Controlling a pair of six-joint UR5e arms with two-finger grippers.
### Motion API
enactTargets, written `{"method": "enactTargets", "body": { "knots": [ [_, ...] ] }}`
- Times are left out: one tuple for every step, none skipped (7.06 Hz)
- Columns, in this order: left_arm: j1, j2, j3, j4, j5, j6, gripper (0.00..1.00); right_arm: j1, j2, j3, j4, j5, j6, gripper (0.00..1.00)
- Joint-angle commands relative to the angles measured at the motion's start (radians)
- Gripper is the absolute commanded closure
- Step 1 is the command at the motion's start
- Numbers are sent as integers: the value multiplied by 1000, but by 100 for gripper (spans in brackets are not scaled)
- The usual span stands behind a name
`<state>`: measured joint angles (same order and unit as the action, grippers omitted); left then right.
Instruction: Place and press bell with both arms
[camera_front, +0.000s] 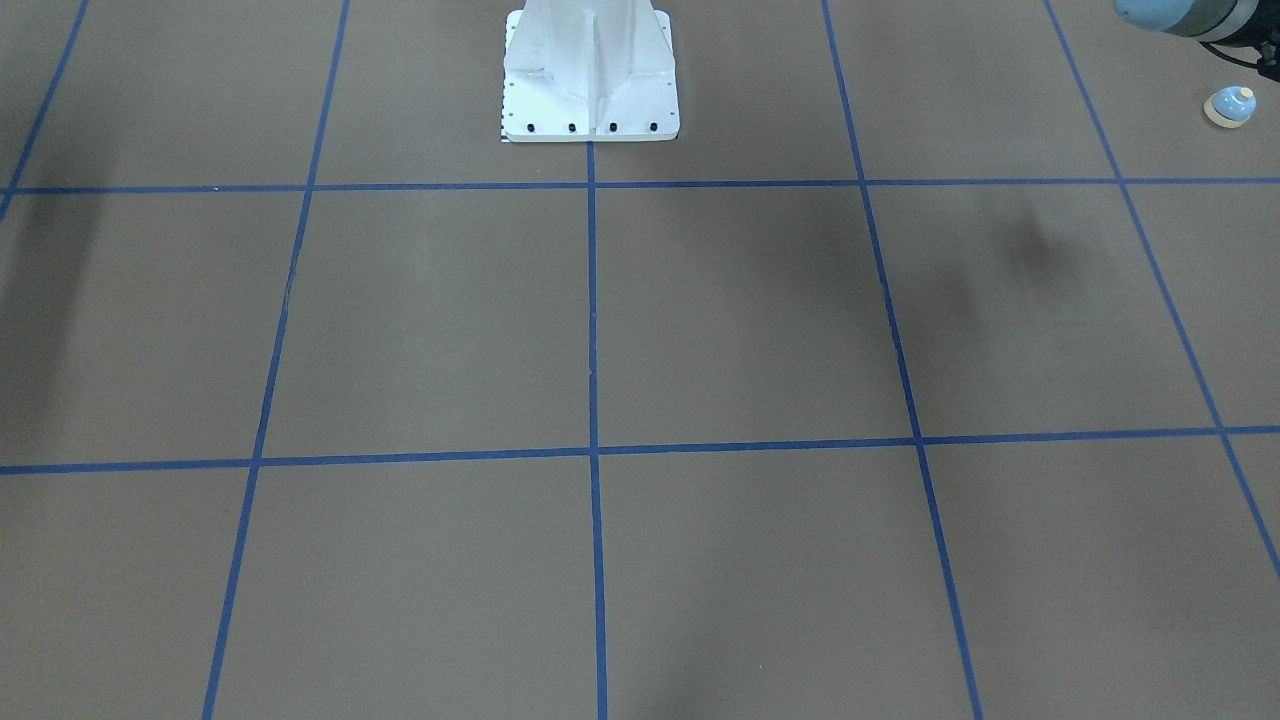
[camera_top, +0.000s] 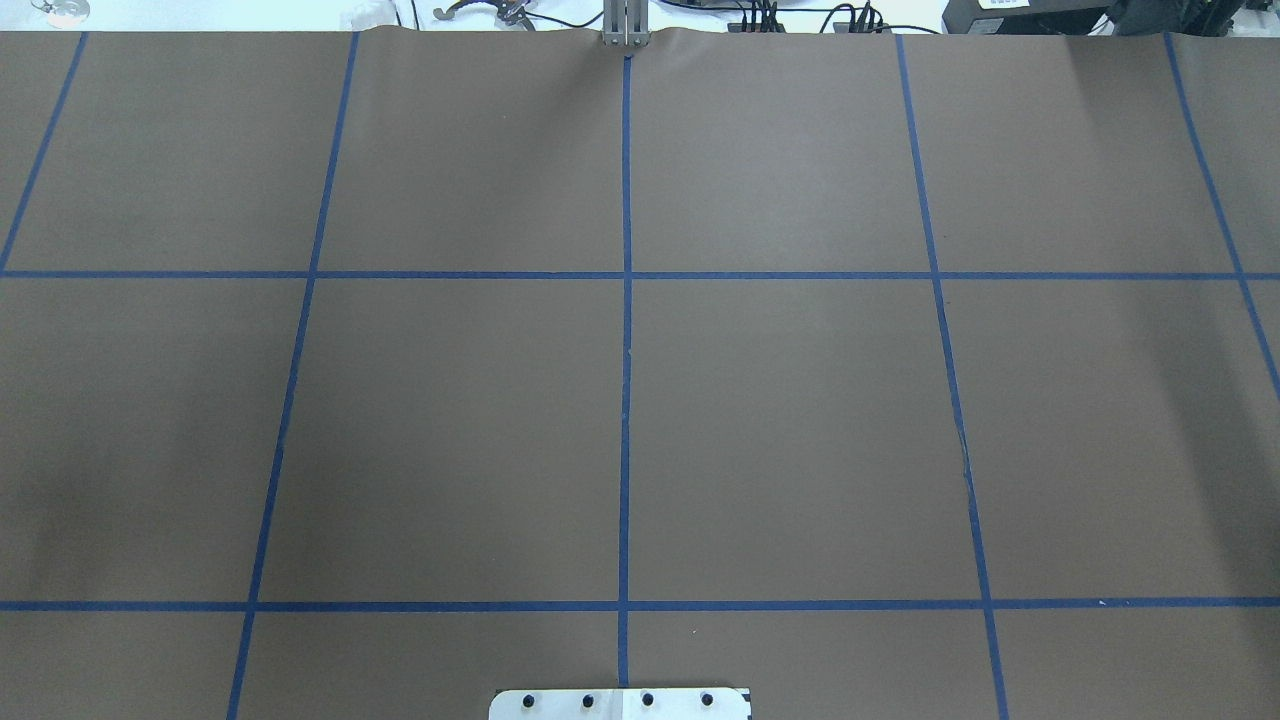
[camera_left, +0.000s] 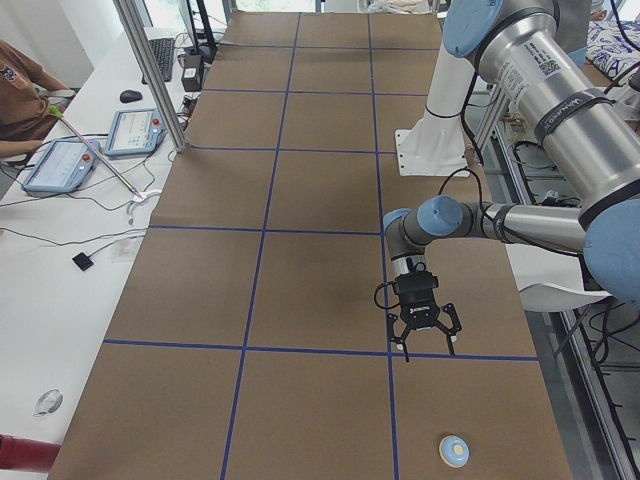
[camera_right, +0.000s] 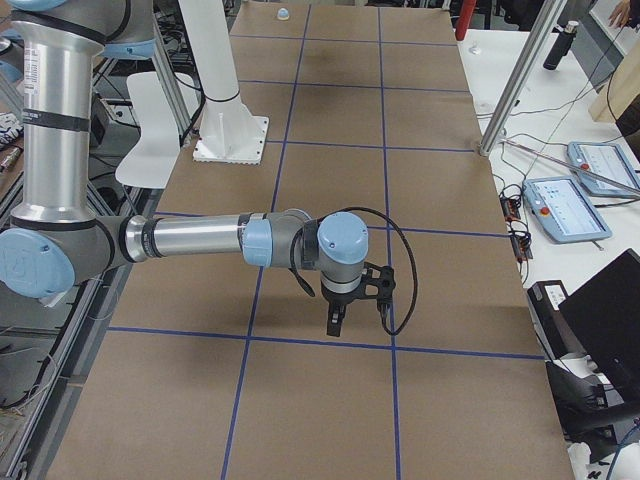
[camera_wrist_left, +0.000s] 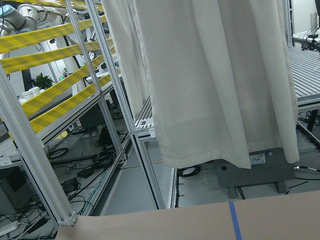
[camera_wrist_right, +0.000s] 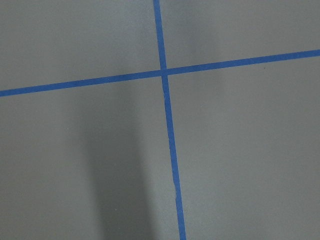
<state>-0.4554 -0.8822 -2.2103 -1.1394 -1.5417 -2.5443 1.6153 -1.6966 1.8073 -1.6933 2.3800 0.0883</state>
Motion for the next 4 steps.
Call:
{"method": "enactTargets", "body": {
  "knots": [
    [67,0,101,-86,0,-59,0,0,0,0,0,-2,-1,0],
    [87,0,157,-127,0,-68,0,0,0,0,0,-2,-1,0],
    [110,0,205,-166,-1,-88,0,-2,0,0,0,-2,-1,0],
    [130,0,252,-216,-6,-115,0,-3,0,0,0,-1,-2,0]
  ]
}}
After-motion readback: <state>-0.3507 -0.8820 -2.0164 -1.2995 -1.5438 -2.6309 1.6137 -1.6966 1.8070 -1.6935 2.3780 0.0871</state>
